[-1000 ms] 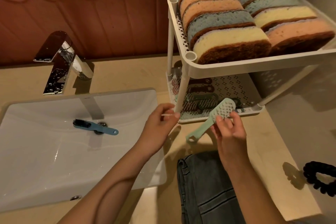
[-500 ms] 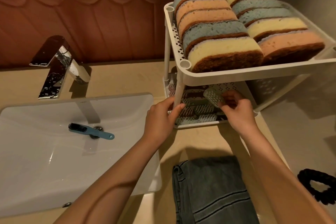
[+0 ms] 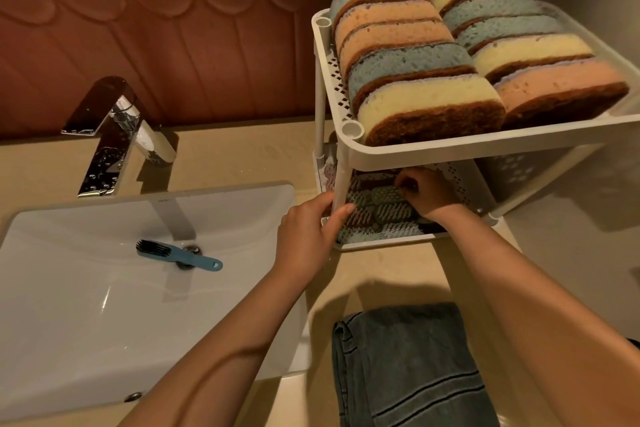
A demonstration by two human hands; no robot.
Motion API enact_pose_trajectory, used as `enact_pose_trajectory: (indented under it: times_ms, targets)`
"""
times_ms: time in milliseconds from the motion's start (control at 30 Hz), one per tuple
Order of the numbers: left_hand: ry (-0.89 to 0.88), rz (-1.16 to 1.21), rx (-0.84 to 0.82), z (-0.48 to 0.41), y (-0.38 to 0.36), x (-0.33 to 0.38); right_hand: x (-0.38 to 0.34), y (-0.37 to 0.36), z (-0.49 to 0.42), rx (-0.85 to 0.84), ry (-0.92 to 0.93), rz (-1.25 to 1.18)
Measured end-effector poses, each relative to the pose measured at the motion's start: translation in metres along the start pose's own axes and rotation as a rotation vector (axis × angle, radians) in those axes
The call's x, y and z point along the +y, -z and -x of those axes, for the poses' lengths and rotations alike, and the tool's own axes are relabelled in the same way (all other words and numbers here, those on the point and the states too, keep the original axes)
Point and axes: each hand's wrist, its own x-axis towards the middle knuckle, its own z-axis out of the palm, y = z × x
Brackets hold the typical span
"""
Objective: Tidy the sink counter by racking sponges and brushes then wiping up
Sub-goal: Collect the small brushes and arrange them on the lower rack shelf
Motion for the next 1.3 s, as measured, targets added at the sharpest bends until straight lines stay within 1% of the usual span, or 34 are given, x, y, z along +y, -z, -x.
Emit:
enact_pose_trajectory:
  times_ms: [267,400,567,700,767,867,933,1000,1100,1167,1300]
  targets:
    - [0.013,0.008,-0.041,-0.002,0.002,-0.002,0.011,-0.01,-0.008,-0.02,-0.009,-0.024]
    - [0.013,0.003,-0.05,-0.003,0.003,-0.002,0.011,-0.009,-0.005,-0.002,-0.009,-0.045]
    - [0.015,0.03,-0.044,0.0,0.001,0.001,-0.006,-0.008,0.02,0.095,0.001,-0.156]
    - [0.035,0.096,-0.127,-0.003,0.008,0.005,-0.03,-0.014,0.057,0.131,0.019,-0.298]
    - [0.065,0.115,-0.19,-0.004,0.012,0.007,-0.041,-0.015,0.072,0.093,0.02,-0.324]
    - [0.186,0.087,-0.341,0.005,0.021,0.006,-0.055,-0.016,0.093,0.015,0.021,-0.371]
    - [0.187,0.02,-0.432,0.015,0.03,0.001,-0.064,-0.018,0.105,-0.037,0.029,-0.381]
    - [0.185,0.006,-0.523,0.029,0.047,-0.008,-0.073,-0.026,0.115,-0.071,0.032,-0.394]
    - [0.232,-0.015,-0.666,0.047,0.074,-0.029,-0.093,-0.043,0.124,-0.155,0.023,-0.438]
    - [0.279,-0.019,-0.691,0.059,0.09,-0.046,-0.109,-0.058,0.124,-0.226,0.027,-0.427]
    - [0.372,-0.035,-0.642,0.082,0.116,-0.084,-0.15,-0.09,0.118,-0.331,0.077,-0.376]
